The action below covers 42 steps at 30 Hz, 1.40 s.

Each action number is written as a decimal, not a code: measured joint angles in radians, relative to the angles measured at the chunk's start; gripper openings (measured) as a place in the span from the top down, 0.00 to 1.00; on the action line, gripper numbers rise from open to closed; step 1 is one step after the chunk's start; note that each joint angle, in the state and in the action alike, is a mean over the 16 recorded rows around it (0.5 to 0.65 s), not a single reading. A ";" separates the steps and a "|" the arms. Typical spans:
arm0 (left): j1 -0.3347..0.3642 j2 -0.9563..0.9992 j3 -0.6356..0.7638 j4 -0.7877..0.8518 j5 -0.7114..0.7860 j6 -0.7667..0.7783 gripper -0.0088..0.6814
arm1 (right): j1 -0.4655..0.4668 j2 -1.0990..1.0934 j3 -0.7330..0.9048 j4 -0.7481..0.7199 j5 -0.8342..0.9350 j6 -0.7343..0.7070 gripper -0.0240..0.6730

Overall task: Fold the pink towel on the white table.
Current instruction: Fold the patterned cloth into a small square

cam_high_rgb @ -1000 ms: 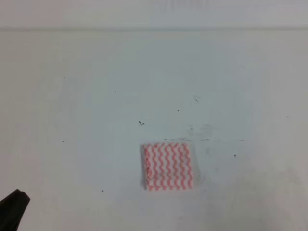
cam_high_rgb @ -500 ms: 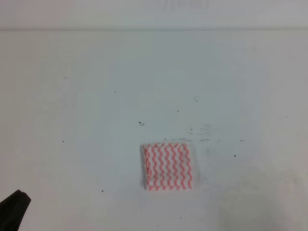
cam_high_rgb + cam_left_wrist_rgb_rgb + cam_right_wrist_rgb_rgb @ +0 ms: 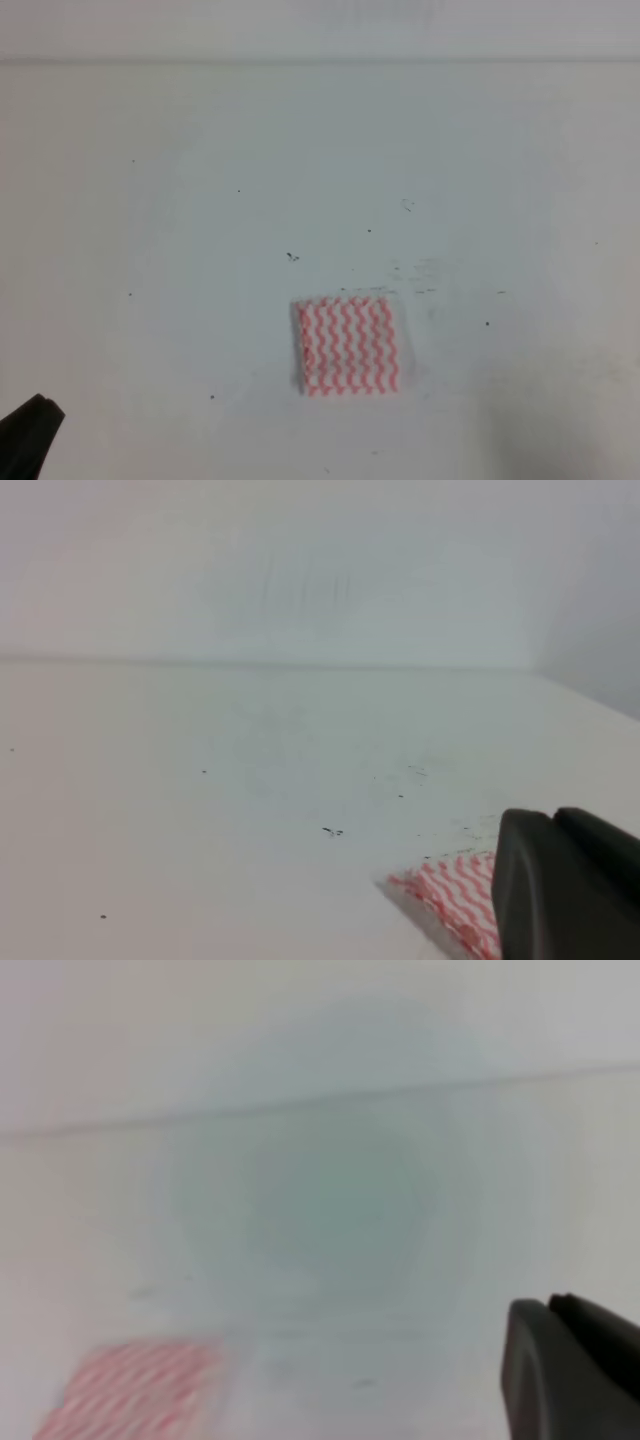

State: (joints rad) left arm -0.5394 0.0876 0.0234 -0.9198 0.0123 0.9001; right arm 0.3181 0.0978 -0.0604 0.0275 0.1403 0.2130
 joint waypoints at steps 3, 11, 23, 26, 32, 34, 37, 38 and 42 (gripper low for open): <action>0.000 0.000 -0.001 0.000 -0.001 0.000 0.99 | -0.072 -0.020 0.000 -0.001 0.023 -0.011 0.99; 0.000 -0.001 -0.004 -0.001 0.002 0.001 0.99 | -0.224 -0.084 0.012 -0.003 0.106 -0.049 0.99; 0.000 0.004 0.002 0.001 -0.002 0.002 0.99 | -0.238 -0.119 0.063 -0.020 0.123 -0.060 0.99; 0.000 0.004 0.002 0.001 -0.002 0.002 0.99 | -0.238 -0.119 0.070 -0.021 0.122 -0.060 0.99; 0.000 0.002 0.000 0.000 -0.002 0.002 0.99 | -0.238 -0.119 0.071 -0.023 0.140 -0.058 0.99; 0.000 0.002 0.000 0.000 -0.002 0.002 0.99 | -0.238 -0.120 0.072 -0.022 0.146 -0.058 0.99; 0.000 0.001 -0.001 0.000 0.000 0.001 0.99 | -0.238 -0.119 0.070 -0.021 0.148 -0.057 0.99; 0.000 0.000 -0.002 -0.001 0.001 0.001 0.99 | -0.238 -0.119 0.070 -0.020 0.148 -0.056 0.99; 0.000 0.000 -0.002 -0.001 0.001 0.001 0.99 | -0.238 -0.119 0.070 -0.019 0.147 -0.056 0.99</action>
State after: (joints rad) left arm -0.5394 0.0872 0.0211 -0.9205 0.0135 0.9014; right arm 0.0804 -0.0207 0.0095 0.0082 0.2871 0.1571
